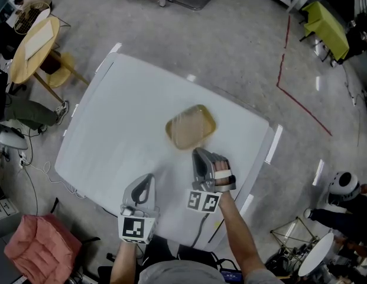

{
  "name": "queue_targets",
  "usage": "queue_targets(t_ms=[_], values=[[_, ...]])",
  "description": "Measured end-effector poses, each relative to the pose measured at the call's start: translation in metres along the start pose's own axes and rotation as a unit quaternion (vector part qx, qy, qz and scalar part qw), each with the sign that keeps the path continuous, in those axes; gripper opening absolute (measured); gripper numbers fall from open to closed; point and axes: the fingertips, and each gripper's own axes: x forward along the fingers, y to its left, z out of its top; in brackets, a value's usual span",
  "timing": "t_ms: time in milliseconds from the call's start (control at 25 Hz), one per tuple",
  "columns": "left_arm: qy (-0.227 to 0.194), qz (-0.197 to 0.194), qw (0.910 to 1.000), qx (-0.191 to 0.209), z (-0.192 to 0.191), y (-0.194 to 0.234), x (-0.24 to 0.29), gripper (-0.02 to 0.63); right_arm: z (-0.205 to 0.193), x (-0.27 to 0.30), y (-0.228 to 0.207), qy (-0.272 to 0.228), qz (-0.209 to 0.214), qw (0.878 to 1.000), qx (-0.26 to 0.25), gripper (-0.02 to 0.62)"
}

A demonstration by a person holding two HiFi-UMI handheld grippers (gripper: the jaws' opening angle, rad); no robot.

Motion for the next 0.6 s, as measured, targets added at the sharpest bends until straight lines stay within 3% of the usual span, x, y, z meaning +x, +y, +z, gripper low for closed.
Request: queue_targets(t_ms=[320, 600], values=[[-0.011, 0.005, 0.9999, -0.005, 0.012, 0.001, -0.009, 0.012, 0.005, -0.008, -0.011, 0.000, -0.018, 1.000, 0.003, 0.035], [-0.031, 0.006, 0.9995, 0.005, 0.032, 0.002, -0.028, 0.012, 0.031, -0.029, -0.032, -0.025, -0.044, 0.998, 0.023, 0.035]])
